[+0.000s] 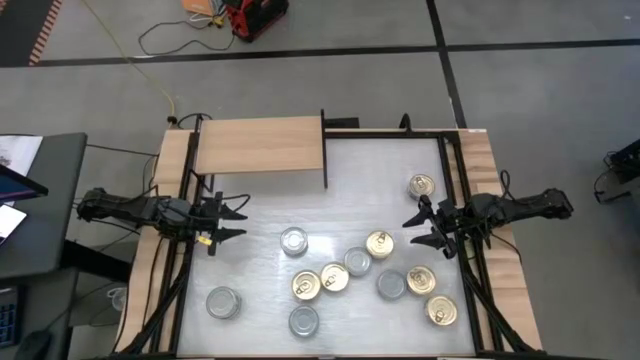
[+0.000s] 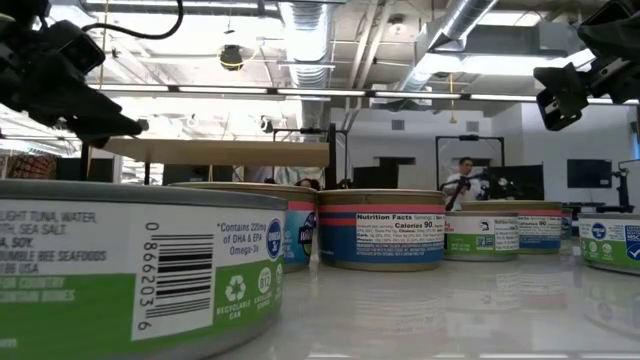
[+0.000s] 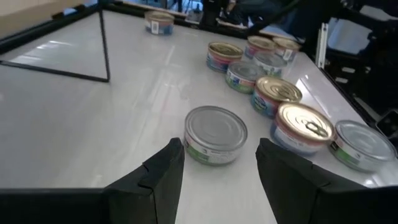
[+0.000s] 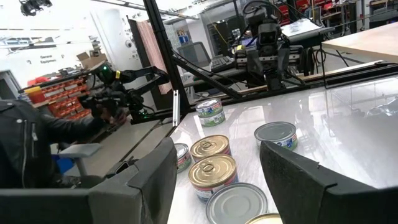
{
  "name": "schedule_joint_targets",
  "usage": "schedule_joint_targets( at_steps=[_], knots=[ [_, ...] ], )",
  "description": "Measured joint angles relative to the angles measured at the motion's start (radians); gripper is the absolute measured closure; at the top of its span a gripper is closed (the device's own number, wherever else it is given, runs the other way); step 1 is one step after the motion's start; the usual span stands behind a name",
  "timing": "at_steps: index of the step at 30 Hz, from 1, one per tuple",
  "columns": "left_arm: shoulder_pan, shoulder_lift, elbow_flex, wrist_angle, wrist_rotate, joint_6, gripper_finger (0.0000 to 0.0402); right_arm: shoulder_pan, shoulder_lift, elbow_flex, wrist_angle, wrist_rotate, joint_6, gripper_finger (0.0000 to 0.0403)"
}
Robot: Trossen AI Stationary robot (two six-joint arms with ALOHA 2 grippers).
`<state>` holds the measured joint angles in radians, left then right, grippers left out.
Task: Stack canned seafood by type on shelf
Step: Put the blue-pink tuna can on the shelf
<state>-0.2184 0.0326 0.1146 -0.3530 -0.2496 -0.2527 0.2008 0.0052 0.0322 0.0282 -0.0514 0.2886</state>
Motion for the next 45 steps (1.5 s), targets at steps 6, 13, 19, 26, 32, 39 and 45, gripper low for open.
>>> schedule_joint_targets(
  at_steps=[6, 13, 19, 26, 32, 39, 45],
  knots=[
    [0.000, 0.000, 0.000, 0.014, -0.002, 0.010, 0.0211, 0.000, 0.000, 0.000, 0.000, 0.000, 0.000, 0.0148],
    [0.000, 0.000, 0.000, 0.013, -0.002, -0.018, 0.0211, 0.000, 0.000, 0.000, 0.000, 0.000, 0.000, 0.0148],
    [0.000, 0.000, 0.000, 0.035, -0.043, -0.048, 0.0211, 0.000, 0.000, 0.000, 0.022, 0.001, 0.000, 0.0148],
    [0.000, 0.000, 0.000, 0.155, -0.072, -0.006, 0.0211, 0.002, 0.000, 0.000, 0.234, 0.003, 0.045, 0.0148],
    [0.000, 0.000, -0.007, 0.263, -0.076, 0.028, 0.0211, -0.025, 0.000, 0.000, 0.308, 0.091, 0.051, 0.0148],
    [0.000, 0.000, 0.002, 0.269, -0.048, 0.032, 0.0211, -0.067, 0.048, 0.024, 0.248, 0.118, 0.011, 0.0148],
    [0.000, 0.074, 0.116, 0.107, -0.032, 0.031, 0.0211, -0.073, 0.291, 0.119, 0.179, 0.188, 0.043, 0.0148]
  ],
)
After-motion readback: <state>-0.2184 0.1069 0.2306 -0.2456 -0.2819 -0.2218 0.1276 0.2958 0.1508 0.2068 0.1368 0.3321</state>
